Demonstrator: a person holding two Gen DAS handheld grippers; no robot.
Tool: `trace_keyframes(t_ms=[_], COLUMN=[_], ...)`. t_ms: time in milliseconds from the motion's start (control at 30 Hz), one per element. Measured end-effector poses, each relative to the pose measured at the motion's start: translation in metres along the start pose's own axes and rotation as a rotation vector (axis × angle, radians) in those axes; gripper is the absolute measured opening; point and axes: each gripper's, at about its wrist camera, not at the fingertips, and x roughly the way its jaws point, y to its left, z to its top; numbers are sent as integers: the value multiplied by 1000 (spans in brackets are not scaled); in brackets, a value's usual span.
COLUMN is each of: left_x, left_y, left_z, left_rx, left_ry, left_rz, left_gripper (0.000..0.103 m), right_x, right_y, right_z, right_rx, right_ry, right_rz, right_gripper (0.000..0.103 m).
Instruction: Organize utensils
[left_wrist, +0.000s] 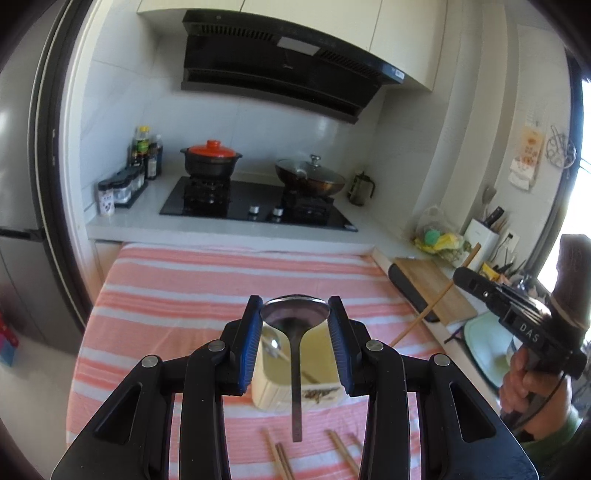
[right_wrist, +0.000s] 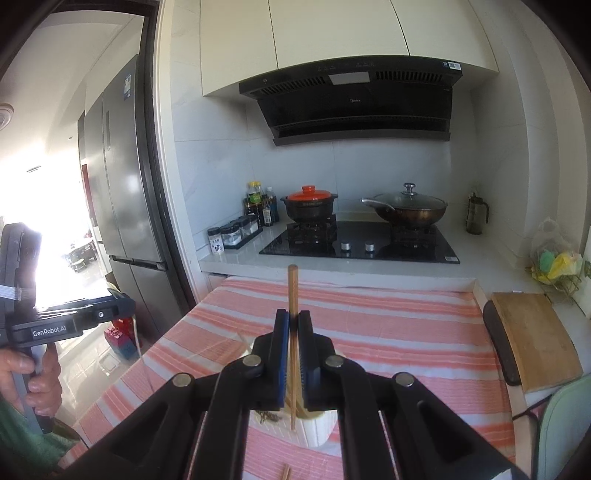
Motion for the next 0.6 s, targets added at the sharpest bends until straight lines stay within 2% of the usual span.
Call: trace_keyframes(t_ms=[100, 167, 233, 367, 500, 600], left_x=[24, 47, 73, 128, 173, 191], left_y=[-6, -6, -5, 4, 14, 19], left_z=[19, 23, 20, -1, -27, -39], left_rx=[-2, -10, -24, -50, -64, -85], left_ry=[-26, -13, 20, 120, 219, 271], left_rz=[12, 20, 28, 62, 108, 129], left_gripper=[36, 36, 35, 36, 36, 37], right_x=[17, 33, 55, 108, 146, 162], right_y=[4, 2, -2, -13, -25, -33], right_z=[18, 21, 16, -10, -42, -58], right_rx=[-20, -26, -26, -7, 34, 75], right_ry=[-23, -15, 38, 202, 299, 335], right_rz=[-8, -23, -28, -44, -52, -35], right_gripper=[5, 5, 5, 5, 5, 6])
